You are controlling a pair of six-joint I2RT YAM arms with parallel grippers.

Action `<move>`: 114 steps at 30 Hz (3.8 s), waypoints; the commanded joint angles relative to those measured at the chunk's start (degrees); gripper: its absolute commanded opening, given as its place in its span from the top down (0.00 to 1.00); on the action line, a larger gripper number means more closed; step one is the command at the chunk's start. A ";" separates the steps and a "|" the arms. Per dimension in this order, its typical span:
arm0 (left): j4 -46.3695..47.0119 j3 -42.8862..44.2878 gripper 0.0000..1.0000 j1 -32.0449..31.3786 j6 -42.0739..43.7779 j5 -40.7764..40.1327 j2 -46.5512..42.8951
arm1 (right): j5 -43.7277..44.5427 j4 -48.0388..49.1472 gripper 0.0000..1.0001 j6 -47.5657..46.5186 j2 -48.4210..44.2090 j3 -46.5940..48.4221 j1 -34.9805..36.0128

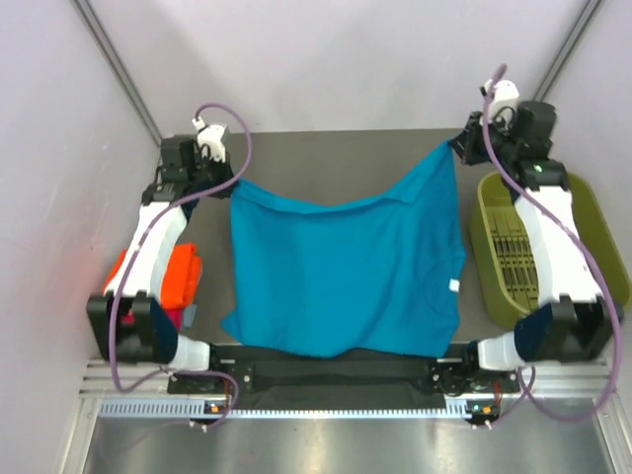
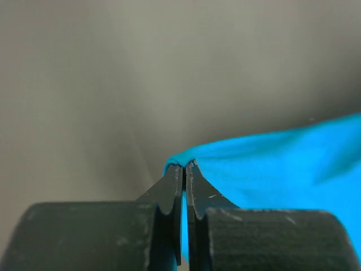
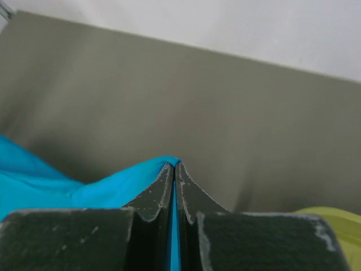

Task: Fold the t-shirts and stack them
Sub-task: Flatten the tshirt out

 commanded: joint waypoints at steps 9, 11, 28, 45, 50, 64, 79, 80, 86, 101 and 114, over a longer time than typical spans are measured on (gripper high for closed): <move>8.79 24.22 1.00 -0.15 -3.98 -3.72 33.48 | 4.27 9.79 1.00 -3.50 41.02 34.81 1.56; 5.45 34.16 1.00 -0.15 -4.51 -4.16 38.78 | 4.71 9.35 1.00 -4.74 45.18 42.62 3.93; 8.43 36.48 1.00 -0.41 -1.53 2.17 24.15 | 7.52 9.00 1.00 -5.61 23.77 34.87 8.50; 8.17 16.25 1.00 -0.50 0.42 -2.57 -16.37 | 8.84 0.48 1.00 -8.96 -22.27 14.54 9.12; 4.38 21.44 1.00 -0.50 2.60 -5.03 -23.40 | 9.02 -6.11 1.00 -10.19 -28.97 21.12 9.04; 0.86 25.95 1.00 0.03 2.52 -8.46 -25.71 | 10.52 -5.60 1.00 -13.71 -29.95 28.73 7.10; 11.48 0.82 1.00 -0.32 5.41 -0.65 -6.84 | 2.26 13.91 1.00 -15.46 -14.06 -5.57 7.10; 12.54 -0.25 1.00 -0.32 6.72 -0.30 -5.24 | 1.99 14.87 1.00 -16.77 -9.60 -6.11 7.10; 17.12 -0.18 1.00 -0.32 10.16 1.55 11.63 | 2.61 14.45 1.00 -21.25 12.00 -3.93 7.01; 10.09 28.91 1.00 -0.59 5.07 -5.03 42.23 | 17.19 1.12 1.00 -18.80 65.33 55.69 9.12; 14.75 34.53 0.68 0.03 0.32 -16.90 50.32 | 20.89 13.48 1.00 -16.26 64.53 48.73 11.50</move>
